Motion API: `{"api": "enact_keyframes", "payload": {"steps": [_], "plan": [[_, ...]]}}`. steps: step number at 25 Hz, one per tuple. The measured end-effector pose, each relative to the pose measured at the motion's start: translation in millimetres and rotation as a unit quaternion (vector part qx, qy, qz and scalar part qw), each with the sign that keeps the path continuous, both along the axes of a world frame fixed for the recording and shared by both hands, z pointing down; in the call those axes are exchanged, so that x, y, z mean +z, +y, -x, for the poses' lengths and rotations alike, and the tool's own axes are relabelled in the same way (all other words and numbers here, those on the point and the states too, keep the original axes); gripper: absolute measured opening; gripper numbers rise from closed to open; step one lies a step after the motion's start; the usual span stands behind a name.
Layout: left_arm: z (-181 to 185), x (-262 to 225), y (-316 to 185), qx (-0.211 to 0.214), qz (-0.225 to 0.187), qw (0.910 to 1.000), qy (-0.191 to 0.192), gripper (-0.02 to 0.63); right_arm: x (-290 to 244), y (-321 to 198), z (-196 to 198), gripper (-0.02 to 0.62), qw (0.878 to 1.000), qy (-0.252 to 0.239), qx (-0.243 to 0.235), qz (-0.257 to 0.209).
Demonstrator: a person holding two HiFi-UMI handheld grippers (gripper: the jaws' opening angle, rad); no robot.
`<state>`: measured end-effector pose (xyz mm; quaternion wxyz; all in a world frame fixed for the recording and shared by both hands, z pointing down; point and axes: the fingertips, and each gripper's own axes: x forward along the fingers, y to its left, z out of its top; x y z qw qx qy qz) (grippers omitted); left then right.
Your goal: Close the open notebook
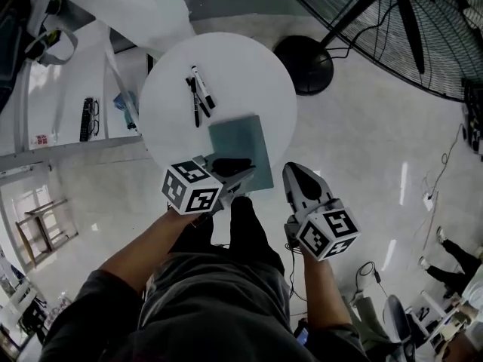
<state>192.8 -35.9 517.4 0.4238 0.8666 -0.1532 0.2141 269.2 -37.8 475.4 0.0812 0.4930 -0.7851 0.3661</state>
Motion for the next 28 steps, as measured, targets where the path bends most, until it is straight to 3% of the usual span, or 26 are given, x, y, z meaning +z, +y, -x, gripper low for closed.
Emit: {"api": "enact_keyframes", "payload": {"steps": [10,18,28], "plan": [[59,-62,-9,-0.019,-0.077,0.9956,0.049,0.023,-37,-13,56,0.020,0.999,0.015,-0.015,-0.030],[103,-104,-8,-0.033,-0.111,0.9898,0.084,0.015,-63,-13,98,0.020,0.998,0.016,-0.026,-0.047],[151,-130,-3,-0.051,-0.135,0.9847,0.097,0.015,-87,-17,139,0.020,0.996,0.021,-0.046,-0.068]]}}
